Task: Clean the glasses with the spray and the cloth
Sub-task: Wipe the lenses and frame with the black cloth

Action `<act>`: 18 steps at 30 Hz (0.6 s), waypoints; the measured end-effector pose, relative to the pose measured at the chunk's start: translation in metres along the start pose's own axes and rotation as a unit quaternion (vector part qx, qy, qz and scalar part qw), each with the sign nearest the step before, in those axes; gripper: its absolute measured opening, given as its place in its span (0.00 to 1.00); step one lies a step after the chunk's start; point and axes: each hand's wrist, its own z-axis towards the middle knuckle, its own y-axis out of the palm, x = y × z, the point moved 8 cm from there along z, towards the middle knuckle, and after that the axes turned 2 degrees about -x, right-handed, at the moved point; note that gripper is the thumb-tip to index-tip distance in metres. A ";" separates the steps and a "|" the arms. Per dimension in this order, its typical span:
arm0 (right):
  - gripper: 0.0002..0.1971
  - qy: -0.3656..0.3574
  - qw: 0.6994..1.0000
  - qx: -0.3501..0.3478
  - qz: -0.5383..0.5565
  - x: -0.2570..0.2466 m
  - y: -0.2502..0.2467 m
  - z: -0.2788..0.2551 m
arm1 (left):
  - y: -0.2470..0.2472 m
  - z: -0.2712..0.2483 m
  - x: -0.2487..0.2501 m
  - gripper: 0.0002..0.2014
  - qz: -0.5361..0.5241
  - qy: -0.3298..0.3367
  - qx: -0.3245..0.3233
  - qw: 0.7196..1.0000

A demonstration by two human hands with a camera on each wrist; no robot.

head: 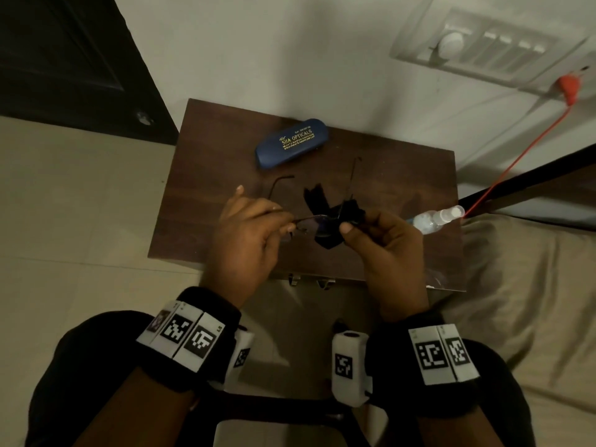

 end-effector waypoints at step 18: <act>0.08 0.009 0.998 0.050 0.042 0.016 0.006 -0.003 | 0.002 0.001 0.012 0.08 -0.065 -0.005 0.012 0.998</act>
